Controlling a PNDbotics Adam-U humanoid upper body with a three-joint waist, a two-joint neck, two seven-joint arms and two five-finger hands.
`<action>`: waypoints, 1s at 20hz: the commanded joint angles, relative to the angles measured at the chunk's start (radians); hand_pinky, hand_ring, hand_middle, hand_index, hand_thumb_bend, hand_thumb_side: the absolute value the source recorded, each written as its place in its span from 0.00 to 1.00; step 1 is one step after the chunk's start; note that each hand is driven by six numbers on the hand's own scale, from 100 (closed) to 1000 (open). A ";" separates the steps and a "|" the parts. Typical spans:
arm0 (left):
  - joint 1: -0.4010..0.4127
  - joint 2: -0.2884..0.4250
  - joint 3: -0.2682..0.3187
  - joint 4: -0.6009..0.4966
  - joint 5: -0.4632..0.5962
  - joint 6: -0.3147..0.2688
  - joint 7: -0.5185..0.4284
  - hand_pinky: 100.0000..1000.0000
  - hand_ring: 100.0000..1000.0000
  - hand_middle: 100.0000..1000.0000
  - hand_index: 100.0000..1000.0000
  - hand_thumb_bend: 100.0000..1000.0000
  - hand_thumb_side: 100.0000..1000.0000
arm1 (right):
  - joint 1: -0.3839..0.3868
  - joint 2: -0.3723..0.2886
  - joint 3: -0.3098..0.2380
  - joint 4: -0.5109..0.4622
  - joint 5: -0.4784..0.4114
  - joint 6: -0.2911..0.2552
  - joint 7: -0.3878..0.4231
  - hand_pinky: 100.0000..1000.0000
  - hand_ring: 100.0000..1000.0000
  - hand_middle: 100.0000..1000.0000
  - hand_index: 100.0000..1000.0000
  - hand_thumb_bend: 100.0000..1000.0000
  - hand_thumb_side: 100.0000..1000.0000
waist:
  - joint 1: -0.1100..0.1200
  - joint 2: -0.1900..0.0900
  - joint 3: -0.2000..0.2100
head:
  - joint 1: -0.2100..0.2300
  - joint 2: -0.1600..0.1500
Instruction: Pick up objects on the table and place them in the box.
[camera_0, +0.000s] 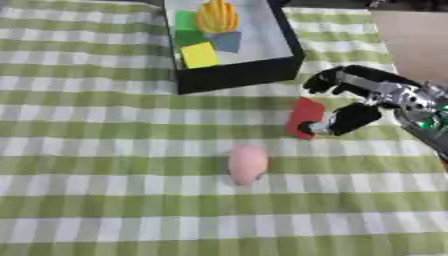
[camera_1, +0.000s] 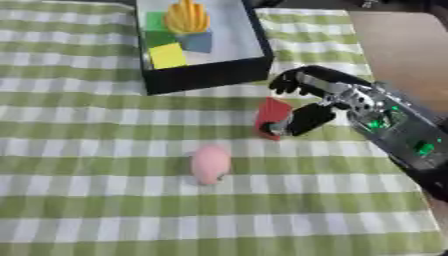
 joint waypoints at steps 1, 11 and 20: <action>-0.011 0.008 0.005 -0.018 0.005 -0.004 0.000 0.83 0.79 0.78 0.81 0.00 0.74 | -0.017 -0.012 -0.004 0.008 0.019 -0.006 0.007 0.85 0.85 0.71 0.82 0.45 0.26 | 0.012 0.002 0.001 | -0.005 -0.012; -0.013 0.003 0.003 -0.019 0.005 -0.003 -0.001 0.83 0.79 0.78 0.80 0.00 0.74 | -0.018 0.000 0.002 0.036 0.036 -0.009 0.001 0.83 0.81 0.56 0.75 0.37 0.25 | 0.015 0.003 0.004 | -0.007 -0.020; -0.012 0.000 0.003 -0.019 0.003 -0.003 -0.003 0.83 0.79 0.78 0.80 0.00 0.73 | -0.017 0.003 0.005 0.038 0.017 0.001 0.004 0.81 0.72 0.49 0.68 0.29 0.17 | 0.015 0.003 0.003 | -0.010 -0.024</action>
